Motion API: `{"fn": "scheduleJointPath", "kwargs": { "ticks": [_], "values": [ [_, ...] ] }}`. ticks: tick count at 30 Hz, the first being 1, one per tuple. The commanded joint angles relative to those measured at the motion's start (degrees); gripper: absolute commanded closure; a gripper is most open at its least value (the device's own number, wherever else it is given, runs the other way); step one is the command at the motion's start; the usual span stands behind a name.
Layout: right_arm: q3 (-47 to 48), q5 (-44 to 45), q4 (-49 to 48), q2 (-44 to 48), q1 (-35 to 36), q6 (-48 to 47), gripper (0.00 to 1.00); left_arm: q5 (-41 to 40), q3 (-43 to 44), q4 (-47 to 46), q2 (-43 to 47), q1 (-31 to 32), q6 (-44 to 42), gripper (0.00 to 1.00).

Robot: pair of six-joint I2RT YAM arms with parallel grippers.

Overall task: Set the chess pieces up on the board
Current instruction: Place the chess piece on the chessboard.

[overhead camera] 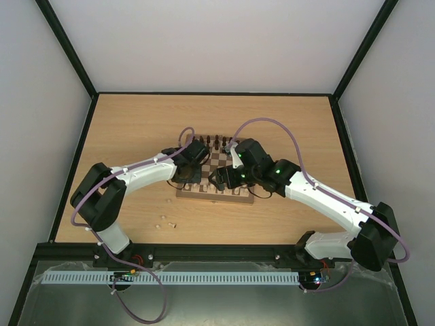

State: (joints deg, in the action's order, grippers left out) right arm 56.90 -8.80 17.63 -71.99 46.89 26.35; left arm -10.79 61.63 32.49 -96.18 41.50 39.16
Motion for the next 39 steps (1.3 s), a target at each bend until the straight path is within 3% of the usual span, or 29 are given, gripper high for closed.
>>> {"fn": "scheduleJointPath", "kwargs": {
  "ticks": [1,12,30,39],
  "values": [
    [-0.6,-0.93,-0.4,0.53,0.13,-0.06,0.09,-1.07,-0.96,0.53,0.38,0.25,0.4,0.9],
    [-0.58,-1.47,-0.57,0.18,0.15,0.0,0.09,-1.17,-1.02,0.56,0.29,0.19,0.6,0.88],
    [-0.68,-2.09,-0.75,0.27,0.23,-0.07,0.09,-1.96,-0.48,1.83,2.61,0.25,1.03,0.72],
    [-0.74,-2.1,-0.62,0.86,0.31,-0.15,0.09,-5.55,5.62,10.19,10.28,0.24,1.73,0.53]
  ]
}}
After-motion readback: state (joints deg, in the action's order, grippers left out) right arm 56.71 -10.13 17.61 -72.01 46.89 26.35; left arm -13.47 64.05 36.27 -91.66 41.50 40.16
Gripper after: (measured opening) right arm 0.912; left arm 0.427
